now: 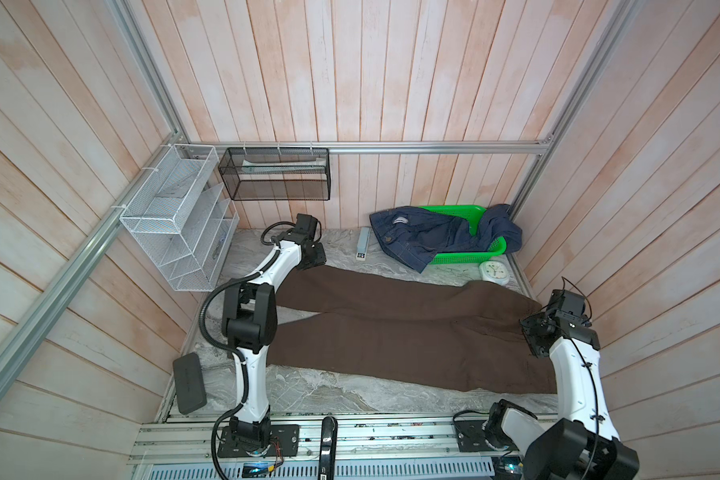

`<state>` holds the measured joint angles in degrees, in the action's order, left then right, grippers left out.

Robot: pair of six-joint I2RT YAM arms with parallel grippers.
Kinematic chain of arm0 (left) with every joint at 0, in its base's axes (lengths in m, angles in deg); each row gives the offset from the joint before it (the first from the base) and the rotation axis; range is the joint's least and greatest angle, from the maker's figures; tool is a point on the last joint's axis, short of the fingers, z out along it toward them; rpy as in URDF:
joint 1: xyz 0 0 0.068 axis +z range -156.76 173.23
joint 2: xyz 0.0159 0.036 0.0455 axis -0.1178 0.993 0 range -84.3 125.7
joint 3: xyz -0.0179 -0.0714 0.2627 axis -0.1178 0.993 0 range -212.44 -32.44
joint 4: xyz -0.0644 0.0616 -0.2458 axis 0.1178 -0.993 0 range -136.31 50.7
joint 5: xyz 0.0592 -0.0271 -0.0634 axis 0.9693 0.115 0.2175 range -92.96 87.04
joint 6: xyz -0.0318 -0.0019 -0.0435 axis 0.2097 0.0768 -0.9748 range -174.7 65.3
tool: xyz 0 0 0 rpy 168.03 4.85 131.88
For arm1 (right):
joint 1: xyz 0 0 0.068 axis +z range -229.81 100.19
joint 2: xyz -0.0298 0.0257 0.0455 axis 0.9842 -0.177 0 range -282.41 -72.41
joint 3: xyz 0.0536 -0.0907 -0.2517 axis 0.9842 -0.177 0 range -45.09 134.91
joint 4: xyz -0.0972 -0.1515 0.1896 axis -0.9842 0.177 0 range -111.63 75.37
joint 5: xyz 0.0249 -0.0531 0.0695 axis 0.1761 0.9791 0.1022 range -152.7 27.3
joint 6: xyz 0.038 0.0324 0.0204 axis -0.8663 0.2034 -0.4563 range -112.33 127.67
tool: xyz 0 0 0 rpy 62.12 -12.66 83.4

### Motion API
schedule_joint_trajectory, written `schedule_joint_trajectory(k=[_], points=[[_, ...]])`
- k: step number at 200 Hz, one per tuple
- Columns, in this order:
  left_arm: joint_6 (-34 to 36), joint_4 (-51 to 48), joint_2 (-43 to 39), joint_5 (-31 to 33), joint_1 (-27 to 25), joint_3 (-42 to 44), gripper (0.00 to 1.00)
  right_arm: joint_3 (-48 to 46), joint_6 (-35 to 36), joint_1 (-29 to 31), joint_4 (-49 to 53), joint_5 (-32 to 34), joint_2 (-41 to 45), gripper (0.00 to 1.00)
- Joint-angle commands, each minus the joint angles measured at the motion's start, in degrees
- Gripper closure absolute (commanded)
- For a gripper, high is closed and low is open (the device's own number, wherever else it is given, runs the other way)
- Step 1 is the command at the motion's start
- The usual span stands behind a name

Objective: Fold and stack the trousers

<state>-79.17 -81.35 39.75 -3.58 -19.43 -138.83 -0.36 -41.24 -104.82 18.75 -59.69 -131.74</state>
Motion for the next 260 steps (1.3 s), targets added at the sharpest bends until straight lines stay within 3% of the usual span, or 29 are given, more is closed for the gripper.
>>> schedule_joint_trajectory(k=[1, 58, 113, 157, 170, 186, 220, 260], points=[[0.62, -4.14, 5.97, -1.6, -0.04, -6.25, 0.62, -1.94, -0.51, 0.67, -5.82, -3.03, -1.99, 0.54], [0.05, -8.18, 16.85, -0.71, 1.09, -13.55, 0.64, -4.84, 0.01, 0.67, -11.73, -5.03, -7.16, 0.59], [-0.34, -12.52, 26.02, 2.64, 7.97, -21.26, 0.64, -6.81, 0.44, 0.67, -14.15, -3.12, -11.47, 0.58], [1.16, -14.87, 26.16, 4.18, 12.77, -25.3, 0.67, -6.67, 0.93, 0.65, -14.59, -2.81, -12.91, 0.56], [1.28, -14.39, 25.56, 2.1, 13.68, -25.47, 0.65, -6.26, 1.0, 0.65, -14.72, -3.26, -12.92, 0.55], [1.96, -15.46, 25.48, -0.09, 13.69, -27.09, 0.59, -5.18, 1.73, 0.73, -14.43, -4.38, -13.0, 0.52], [3.19, -15.31, 19.2, -1.57, 10.48, -25.08, 0.31, -1.84, 3.01, 1.42, -12.63, -5.38, -11.64, 0.48], [1.41, -9.35, 1.96, -0.06, 6.95, -10.41, 0.21, 3.34, 4.49, 5.12, -12.21, -4.94, -12.7, 0.48]])
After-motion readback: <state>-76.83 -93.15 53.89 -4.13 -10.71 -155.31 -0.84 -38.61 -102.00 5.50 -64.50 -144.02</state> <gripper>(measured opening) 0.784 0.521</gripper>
